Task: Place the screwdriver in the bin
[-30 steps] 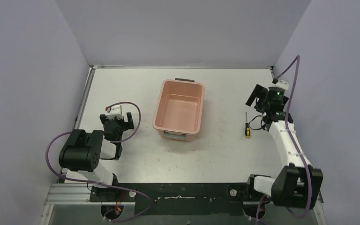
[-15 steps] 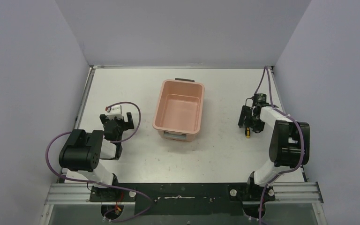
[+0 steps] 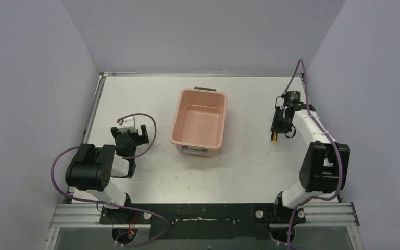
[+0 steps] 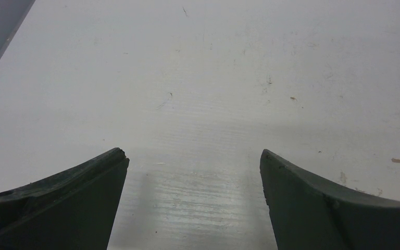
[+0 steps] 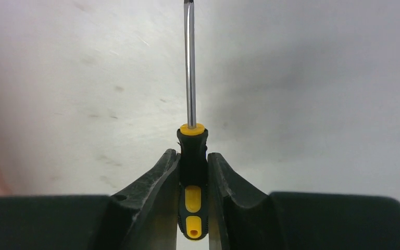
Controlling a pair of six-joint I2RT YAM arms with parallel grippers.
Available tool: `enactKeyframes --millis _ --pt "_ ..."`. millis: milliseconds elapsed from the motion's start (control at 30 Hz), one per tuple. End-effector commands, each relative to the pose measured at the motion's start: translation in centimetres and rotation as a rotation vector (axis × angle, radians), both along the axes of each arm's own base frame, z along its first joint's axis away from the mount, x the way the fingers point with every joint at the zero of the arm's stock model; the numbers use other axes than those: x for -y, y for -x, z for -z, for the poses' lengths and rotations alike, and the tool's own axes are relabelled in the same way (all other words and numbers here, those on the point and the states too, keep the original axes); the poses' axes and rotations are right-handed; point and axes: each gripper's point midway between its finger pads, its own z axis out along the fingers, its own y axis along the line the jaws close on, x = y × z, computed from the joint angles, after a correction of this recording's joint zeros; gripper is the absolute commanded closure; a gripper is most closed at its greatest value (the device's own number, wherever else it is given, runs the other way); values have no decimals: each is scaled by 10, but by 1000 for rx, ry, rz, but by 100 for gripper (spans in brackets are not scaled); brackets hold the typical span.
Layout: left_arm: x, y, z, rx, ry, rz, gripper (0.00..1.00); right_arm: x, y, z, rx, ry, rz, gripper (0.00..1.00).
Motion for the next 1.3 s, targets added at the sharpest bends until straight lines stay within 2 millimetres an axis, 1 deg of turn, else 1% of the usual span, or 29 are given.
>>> enactKeyframes --millis 0,67,133,200,233,267,333,433,533,567,633,767,900,1033,1100,1133,1200,1267 --pt "0 -12 -22 81 0 5 3 -39 -48 -155 372 -31 -52 100" --pt "0 -12 -22 80 0 6 3 -80 -53 -201 472 -87 -93 100" --pt "0 -12 -22 79 -1 6 3 -129 -54 -235 563 -148 -144 100" --pt "0 -12 -22 80 0 6 3 -179 -49 -253 625 -187 -196 100" --pt "0 -12 -22 81 0 6 3 -199 -47 -256 645 -204 -209 100" --pt "0 -12 -22 81 0 6 3 -221 -44 -255 653 -229 -239 100" --pt "0 -12 -22 80 0 5 3 -256 -42 -236 629 -251 -292 100" --pt "0 -12 -22 81 1 5 3 -296 -39 -192 534 -246 -372 100" --pt "0 -12 -22 81 -1 6 3 -326 -33 -146 435 -230 -446 100" --pt "0 -12 -22 81 1 5 3 -334 -30 -131 404 -218 -465 100" --pt "0 -12 -22 80 0 5 3 -341 -29 -101 349 -181 -483 100" --pt "0 -12 -22 81 0 5 3 -344 -29 -49 248 -128 -489 100" --pt "0 -12 -22 81 0 5 3 -343 -30 -9 196 -92 -481 100" --pt "0 -12 -22 81 0 6 3 -339 -28 28 129 -51 -478 95" --pt "0 -12 -23 82 0 5 3 -337 -25 40 103 -44 -478 90" --pt "0 -12 -22 79 0 5 3 -336 -24 44 95 -42 -476 86" --pt "0 -12 -21 78 0 6 3 -336 -23 46 90 -41 -471 73" --pt "0 -12 -22 80 0 5 3 -336 -24 41 101 -44 -467 59"
